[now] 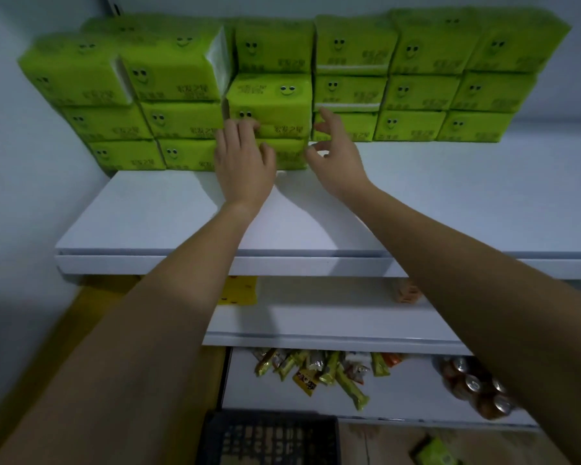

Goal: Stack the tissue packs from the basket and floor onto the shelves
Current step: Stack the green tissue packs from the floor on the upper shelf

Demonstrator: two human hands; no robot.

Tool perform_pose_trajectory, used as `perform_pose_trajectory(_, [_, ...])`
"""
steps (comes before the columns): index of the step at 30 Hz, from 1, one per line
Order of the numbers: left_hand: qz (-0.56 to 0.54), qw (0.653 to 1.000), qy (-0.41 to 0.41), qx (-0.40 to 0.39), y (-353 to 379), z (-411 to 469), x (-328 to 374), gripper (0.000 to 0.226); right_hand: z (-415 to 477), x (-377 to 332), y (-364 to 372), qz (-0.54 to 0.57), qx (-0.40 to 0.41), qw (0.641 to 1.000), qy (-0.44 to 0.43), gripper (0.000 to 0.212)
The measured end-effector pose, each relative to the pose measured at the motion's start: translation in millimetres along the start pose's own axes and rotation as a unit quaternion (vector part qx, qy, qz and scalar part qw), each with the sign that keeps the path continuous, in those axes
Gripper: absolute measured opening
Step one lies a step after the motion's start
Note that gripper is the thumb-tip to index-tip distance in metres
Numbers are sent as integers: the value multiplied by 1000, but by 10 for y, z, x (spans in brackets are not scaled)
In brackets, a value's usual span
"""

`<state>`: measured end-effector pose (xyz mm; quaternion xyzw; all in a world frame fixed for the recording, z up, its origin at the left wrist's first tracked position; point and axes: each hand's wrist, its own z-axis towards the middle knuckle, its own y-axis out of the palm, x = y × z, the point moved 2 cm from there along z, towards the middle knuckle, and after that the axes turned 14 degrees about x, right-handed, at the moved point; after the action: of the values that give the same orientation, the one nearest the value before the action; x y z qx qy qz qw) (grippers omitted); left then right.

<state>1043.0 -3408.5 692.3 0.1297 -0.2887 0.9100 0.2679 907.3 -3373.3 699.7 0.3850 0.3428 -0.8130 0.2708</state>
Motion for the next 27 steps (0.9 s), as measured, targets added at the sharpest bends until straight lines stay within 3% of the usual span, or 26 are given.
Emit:
perform_pose_trajectory(3, [15,999,-4,-33,-107,-91,94,47,-84,123,-328,-152,-60,985,-54,58])
perform_pose_trajectory(6, [-18,998,46,-49,-167,-230,318,45,-226,273,-762,-243,-60,964,-86,56])
perform_pose_trajectory(12, [-84,953,170,-238,-145,-646,1441,58,-712,456,-1814,-318,-31,940,-117,53])
perform_pose_trajectory(16, [-97,916,245,-303,-198,-1254,2470,62,-1311,744,-2816,-351,-15,928,-120,57])
perform_pose_trajectory(23, [-180,842,320,-395,-507,-3138,4049,61,-3098,1610,-4812,-424,32,903,55,59])
perform_pose_trajectory(27, [-212,785,341,-472,-626,-4479,4605,60,-4300,2114,-5497,-410,68,890,189,57])
